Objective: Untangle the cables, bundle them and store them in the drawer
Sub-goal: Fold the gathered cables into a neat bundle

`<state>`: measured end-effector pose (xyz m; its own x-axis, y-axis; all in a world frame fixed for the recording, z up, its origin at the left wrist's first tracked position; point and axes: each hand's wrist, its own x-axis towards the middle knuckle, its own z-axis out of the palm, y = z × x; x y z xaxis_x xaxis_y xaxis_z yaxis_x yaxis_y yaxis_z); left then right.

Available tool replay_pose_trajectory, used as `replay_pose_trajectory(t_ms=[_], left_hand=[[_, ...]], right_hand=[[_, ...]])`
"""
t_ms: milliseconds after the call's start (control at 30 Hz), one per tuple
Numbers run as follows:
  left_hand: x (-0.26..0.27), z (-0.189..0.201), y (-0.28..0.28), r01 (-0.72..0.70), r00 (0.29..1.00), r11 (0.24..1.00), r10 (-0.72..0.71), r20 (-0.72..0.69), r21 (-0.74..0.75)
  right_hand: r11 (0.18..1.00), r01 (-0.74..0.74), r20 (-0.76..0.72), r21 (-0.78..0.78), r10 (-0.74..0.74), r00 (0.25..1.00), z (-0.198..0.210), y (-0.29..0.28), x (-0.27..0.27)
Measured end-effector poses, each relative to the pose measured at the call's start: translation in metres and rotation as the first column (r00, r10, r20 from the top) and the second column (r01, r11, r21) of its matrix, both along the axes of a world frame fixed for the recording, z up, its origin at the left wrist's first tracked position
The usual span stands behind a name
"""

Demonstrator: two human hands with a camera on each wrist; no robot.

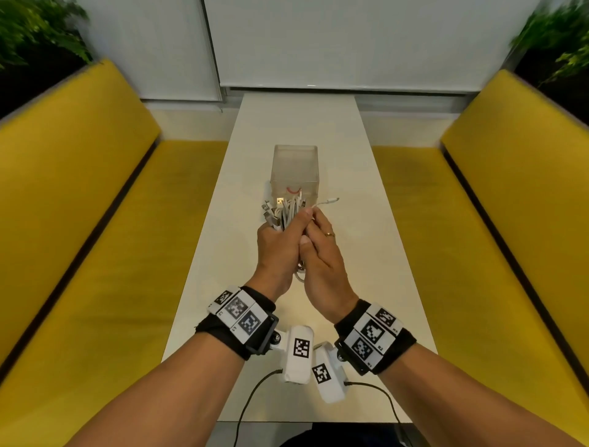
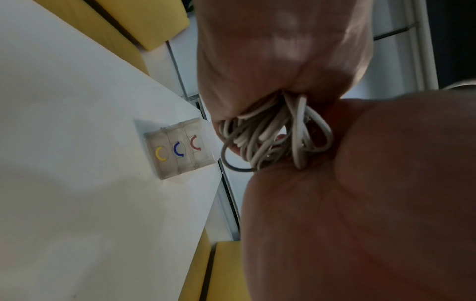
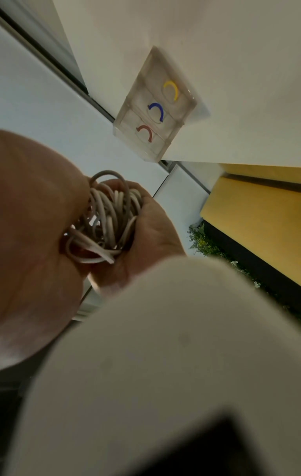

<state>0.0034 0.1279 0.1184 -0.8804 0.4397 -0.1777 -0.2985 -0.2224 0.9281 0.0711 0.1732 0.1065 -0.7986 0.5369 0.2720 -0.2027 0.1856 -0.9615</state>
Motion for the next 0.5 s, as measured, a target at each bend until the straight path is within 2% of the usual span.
replay_pose_trajectory(t_ms=[100,200,400,500], left_hand=[[0.000,-0.003,0.000,-0.011,1.000,1.000,0.011,0.012,0.002],[0.000,-0.003,0.001,-0.024,1.000,1.000,0.024,0.008,-0.010],[0.000,0.001,0.000,-0.024,1.000,1.000,0.023,-0.015,-0.010],[0.004,0.000,0.000,-0.006,0.999,1.000,0.006,-0.053,0.006]], right_hand=[[0.993,-0.119,0.093,0.012,0.118,0.989,0.000,0.009,0.001],[0.994,-0.107,0.144,0.019,0.103,0.984,-0.001,0.012,-0.002],[0.987,-0.131,0.145,-0.092,0.143,0.979,0.010,0.004,0.002],[0.960,-0.151,0.093,-0.237,0.177,0.980,0.020,0.010,0.004]])
